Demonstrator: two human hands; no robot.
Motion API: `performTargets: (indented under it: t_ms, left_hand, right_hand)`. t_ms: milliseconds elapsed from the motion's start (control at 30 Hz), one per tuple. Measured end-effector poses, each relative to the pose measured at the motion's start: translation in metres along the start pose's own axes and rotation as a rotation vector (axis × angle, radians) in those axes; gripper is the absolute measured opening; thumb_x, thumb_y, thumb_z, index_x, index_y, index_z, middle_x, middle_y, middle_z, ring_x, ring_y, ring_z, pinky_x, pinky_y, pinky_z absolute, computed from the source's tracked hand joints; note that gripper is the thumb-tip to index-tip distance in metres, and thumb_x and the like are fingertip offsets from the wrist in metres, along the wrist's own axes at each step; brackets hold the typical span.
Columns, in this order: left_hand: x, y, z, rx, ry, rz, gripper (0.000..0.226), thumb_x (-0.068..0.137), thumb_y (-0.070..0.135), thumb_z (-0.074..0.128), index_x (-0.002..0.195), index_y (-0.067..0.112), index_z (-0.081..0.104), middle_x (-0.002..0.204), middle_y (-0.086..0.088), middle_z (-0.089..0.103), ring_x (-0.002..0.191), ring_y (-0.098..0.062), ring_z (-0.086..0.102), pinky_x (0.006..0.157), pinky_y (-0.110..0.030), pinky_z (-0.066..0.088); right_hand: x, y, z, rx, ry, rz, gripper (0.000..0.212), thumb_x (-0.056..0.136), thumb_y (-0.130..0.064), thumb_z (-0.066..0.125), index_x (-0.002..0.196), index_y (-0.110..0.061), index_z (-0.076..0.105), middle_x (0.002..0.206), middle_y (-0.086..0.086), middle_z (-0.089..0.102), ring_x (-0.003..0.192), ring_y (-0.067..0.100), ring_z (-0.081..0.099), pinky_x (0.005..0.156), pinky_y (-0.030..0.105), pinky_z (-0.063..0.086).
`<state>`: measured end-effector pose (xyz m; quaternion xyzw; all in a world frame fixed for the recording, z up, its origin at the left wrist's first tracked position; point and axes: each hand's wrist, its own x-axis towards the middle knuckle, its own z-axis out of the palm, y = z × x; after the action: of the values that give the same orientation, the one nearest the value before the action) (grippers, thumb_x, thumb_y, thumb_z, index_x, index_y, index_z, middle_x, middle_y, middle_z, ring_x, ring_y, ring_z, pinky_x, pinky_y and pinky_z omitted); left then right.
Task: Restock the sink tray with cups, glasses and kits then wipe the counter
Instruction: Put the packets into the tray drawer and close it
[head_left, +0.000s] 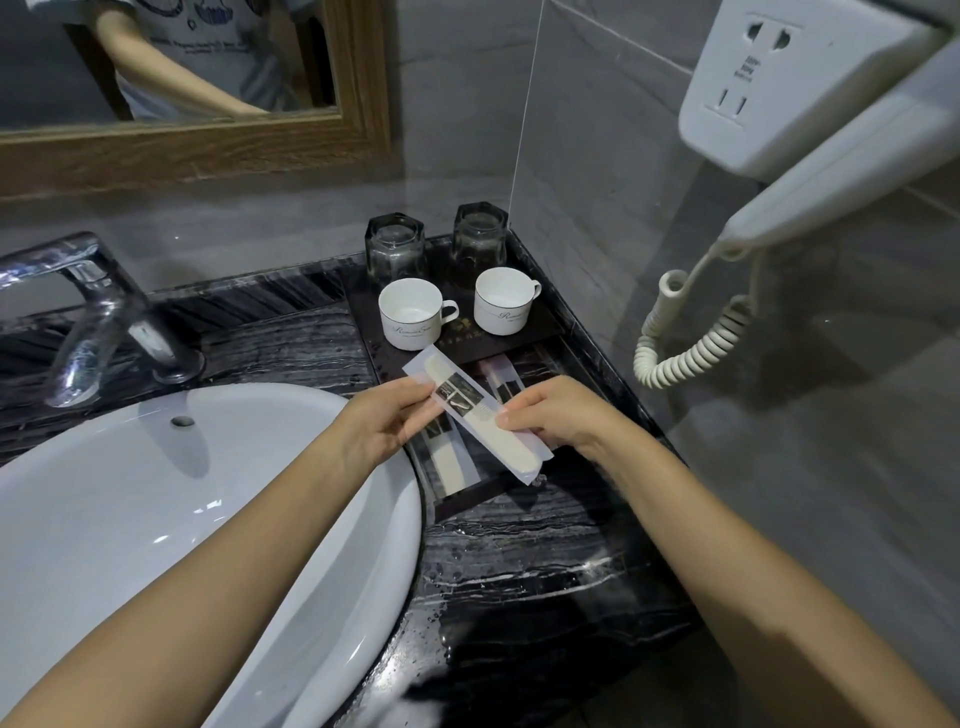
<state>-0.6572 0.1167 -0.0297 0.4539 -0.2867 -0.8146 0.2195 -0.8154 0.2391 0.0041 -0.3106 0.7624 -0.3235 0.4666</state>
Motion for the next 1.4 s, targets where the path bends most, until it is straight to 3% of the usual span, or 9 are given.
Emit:
performTargets:
  t_ms: [67, 167, 367, 467, 567, 800, 967, 1200, 1400]
  left_hand:
    - [-0.001, 0.002, -0.001, -0.048, 0.037, 0.012, 0.007, 0.083, -0.007, 0.056, 0.087, -0.003, 0.061, 0.066, -0.012, 0.071, 0.061, -0.017, 0.071, 0.051, -0.021, 0.057]
    - [0.0, 0.008, -0.007, 0.026, 0.05, 0.122, 0.018, 0.083, -0.005, 0.058, 0.101, -0.007, 0.059, 0.086, -0.018, 0.066, 0.08, -0.026, 0.068, 0.062, -0.023, 0.059]
    - [0.003, 0.002, -0.021, 1.085, 0.325, 0.814, 0.029, 0.085, 0.015, 0.058, 0.113, 0.012, 0.064, 0.113, -0.008, 0.069, 0.105, -0.022, 0.062, 0.094, -0.032, 0.047]
    - [0.017, -0.007, -0.025, 1.389, 0.223, 0.828, 0.041, 0.09, 0.019, 0.052, 0.129, 0.01, 0.051, 0.139, -0.011, 0.05, 0.133, -0.025, 0.041, 0.109, -0.035, 0.032]
    - [0.025, -0.013, -0.03, 1.551, 0.177, 0.769, 0.048, 0.093, 0.022, 0.046, 0.138, 0.007, 0.039, 0.151, -0.013, 0.03, 0.143, -0.025, 0.02, 0.116, -0.035, 0.018]
    - [0.03, -0.017, -0.035, 1.608, 0.162, 0.84, 0.052, 0.093, 0.022, 0.047, 0.141, 0.007, 0.033, 0.154, -0.011, 0.025, 0.145, -0.023, 0.014, 0.117, -0.032, 0.014]
    - [0.031, -0.017, -0.037, 1.576, 0.154, 0.86, 0.051, 0.093, 0.021, 0.048, 0.141, 0.008, 0.034, 0.153, -0.01, 0.027, 0.145, -0.022, 0.014, 0.117, -0.031, 0.013]
    - [0.031, -0.019, -0.038, 1.569, 0.162, 0.881, 0.051, 0.093, 0.019, 0.048, 0.141, 0.008, 0.033, 0.153, -0.01, 0.027, 0.145, -0.022, 0.014, 0.116, -0.029, 0.01]
    - [0.031, -0.019, -0.039, 1.583, 0.159, 0.884, 0.052, 0.093, 0.02, 0.048, 0.141, 0.008, 0.033, 0.153, -0.009, 0.026, 0.145, -0.021, 0.014, 0.116, -0.028, 0.009]
  right_hand:
    - [0.001, 0.001, -0.004, 0.001, 0.004, 0.016, 0.006, 0.077, -0.009, 0.074, 0.076, -0.014, 0.071, 0.093, 0.012, 0.072, 0.081, 0.02, 0.064, 0.083, 0.038, 0.055]
    - [0.001, 0.003, -0.01, -0.001, 0.027, 0.061, 0.006, 0.076, -0.007, 0.074, 0.076, -0.012, 0.071, 0.088, 0.009, 0.071, 0.079, 0.019, 0.065, 0.089, 0.04, 0.053]
    - [0.012, 0.006, -0.012, -0.067, 0.117, 0.164, 0.013, 0.075, -0.002, 0.074, 0.087, 0.002, 0.071, 0.077, 0.009, 0.065, 0.067, 0.017, 0.06, 0.069, 0.03, 0.052]
    - [0.029, 0.01, -0.003, -0.092, 0.196, 0.191, 0.029, 0.073, -0.001, 0.075, 0.099, 0.01, 0.068, 0.086, 0.017, 0.064, 0.07, 0.024, 0.06, 0.064, 0.03, 0.051]
    - [0.045, 0.012, 0.013, -0.157, 0.208, 0.213, 0.032, 0.075, -0.005, 0.073, 0.104, 0.008, 0.067, 0.09, 0.016, 0.065, 0.078, 0.025, 0.062, 0.057, 0.024, 0.047]
    - [0.065, 0.02, 0.04, -0.374, 0.238, 0.191, 0.003, 0.079, -0.005, 0.062, 0.078, -0.007, 0.065, 0.087, 0.014, 0.068, 0.069, 0.025, 0.062, 0.071, 0.037, 0.058]
    - [0.07, 0.029, 0.043, -0.454, 0.264, 0.14, 0.01, 0.082, -0.005, 0.063, 0.09, 0.0, 0.066, 0.107, 0.014, 0.067, 0.094, 0.03, 0.066, 0.078, 0.036, 0.057]
    - [0.066, 0.032, 0.046, -0.694, 0.275, 0.066, 0.007, 0.083, -0.001, 0.055, 0.081, -0.008, 0.053, 0.106, 0.013, 0.063, 0.091, 0.031, 0.064, 0.066, 0.03, 0.048]
    - [0.045, 0.032, 0.033, -0.656, 0.342, -0.075, 0.016, 0.088, -0.012, 0.058, 0.103, -0.008, 0.062, 0.101, 0.008, 0.065, 0.09, 0.028, 0.063, 0.072, 0.033, 0.051]
